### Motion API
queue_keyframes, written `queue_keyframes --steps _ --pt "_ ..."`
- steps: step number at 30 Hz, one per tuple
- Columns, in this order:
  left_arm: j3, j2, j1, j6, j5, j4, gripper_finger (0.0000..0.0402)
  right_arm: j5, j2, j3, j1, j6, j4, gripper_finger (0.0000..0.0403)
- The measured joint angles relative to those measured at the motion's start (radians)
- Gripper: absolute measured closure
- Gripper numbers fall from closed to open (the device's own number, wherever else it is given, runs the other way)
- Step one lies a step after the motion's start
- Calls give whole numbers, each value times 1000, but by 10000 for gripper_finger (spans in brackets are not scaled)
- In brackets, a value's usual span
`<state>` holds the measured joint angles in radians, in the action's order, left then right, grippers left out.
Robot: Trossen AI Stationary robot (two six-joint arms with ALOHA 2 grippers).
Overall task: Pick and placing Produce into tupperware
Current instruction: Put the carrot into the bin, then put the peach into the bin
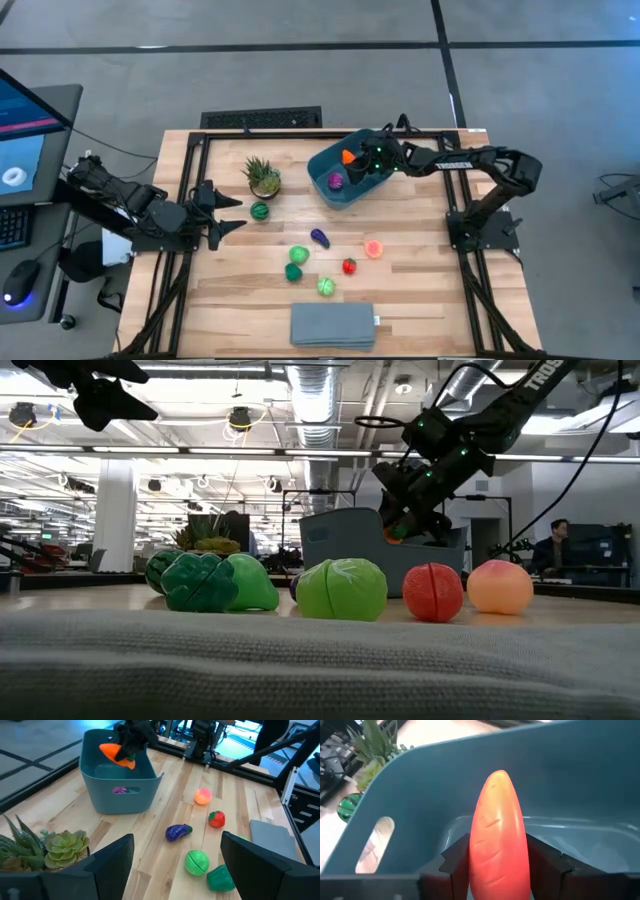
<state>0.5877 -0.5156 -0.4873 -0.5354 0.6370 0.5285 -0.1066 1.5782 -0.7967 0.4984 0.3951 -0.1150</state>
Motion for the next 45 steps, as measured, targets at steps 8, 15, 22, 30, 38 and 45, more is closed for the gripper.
queue_keyframes --steps 8,15,22,30,38,45 --pt "0 0 0 -7 10 -3 116 -5 -8 -1 8 -3 0 167" --pt "0 0 0 -20 18 -4 116 -66 -20 -68 -15 -79 38 130" --pt "0 0 0 -29 31 -4 116 -76 -134 -163 -57 -244 300 127" --pt "0 0 0 -33 76 -4 116 -68 -355 -167 -89 -283 599 127" --pt "0 0 0 -46 133 -4 116 11 -549 -166 -198 -239 829 127" --pt "0 0 0 -52 135 -5 116 112 -713 -74 -348 -89 848 127"
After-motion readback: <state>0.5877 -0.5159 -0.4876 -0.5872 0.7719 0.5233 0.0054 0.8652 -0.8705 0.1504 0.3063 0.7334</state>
